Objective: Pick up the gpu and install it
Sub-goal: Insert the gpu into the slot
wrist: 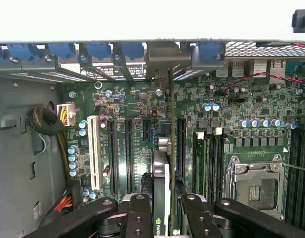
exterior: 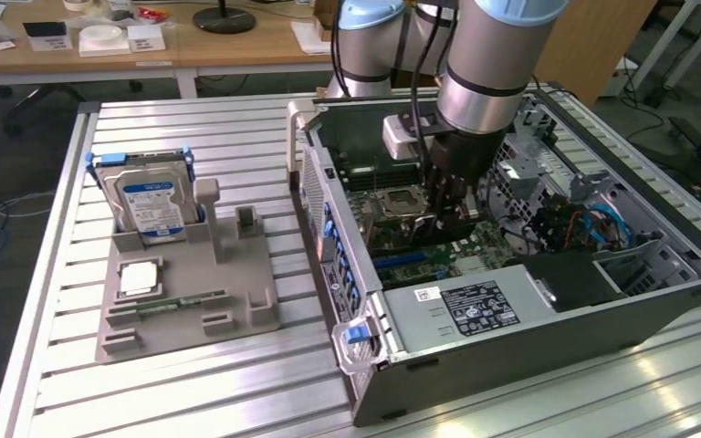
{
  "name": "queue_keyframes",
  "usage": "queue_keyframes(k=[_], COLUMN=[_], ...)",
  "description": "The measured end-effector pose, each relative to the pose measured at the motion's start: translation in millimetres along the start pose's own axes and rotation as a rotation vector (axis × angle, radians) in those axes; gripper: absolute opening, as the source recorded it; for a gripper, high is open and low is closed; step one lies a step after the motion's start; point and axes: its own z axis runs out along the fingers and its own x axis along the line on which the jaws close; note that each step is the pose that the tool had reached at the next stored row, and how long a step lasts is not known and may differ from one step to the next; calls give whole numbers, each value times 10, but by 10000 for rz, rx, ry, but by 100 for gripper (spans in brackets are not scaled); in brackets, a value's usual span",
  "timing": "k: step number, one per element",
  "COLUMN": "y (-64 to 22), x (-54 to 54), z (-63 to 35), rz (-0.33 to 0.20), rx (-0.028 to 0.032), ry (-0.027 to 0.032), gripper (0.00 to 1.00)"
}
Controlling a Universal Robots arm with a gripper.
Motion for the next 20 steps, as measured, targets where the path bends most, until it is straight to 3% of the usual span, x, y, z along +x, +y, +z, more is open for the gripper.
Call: queue_keyframes(k=[20], y=[0], x=[0], z=[0], rz=[0], rx=[0], ry=[0], gripper=[27])
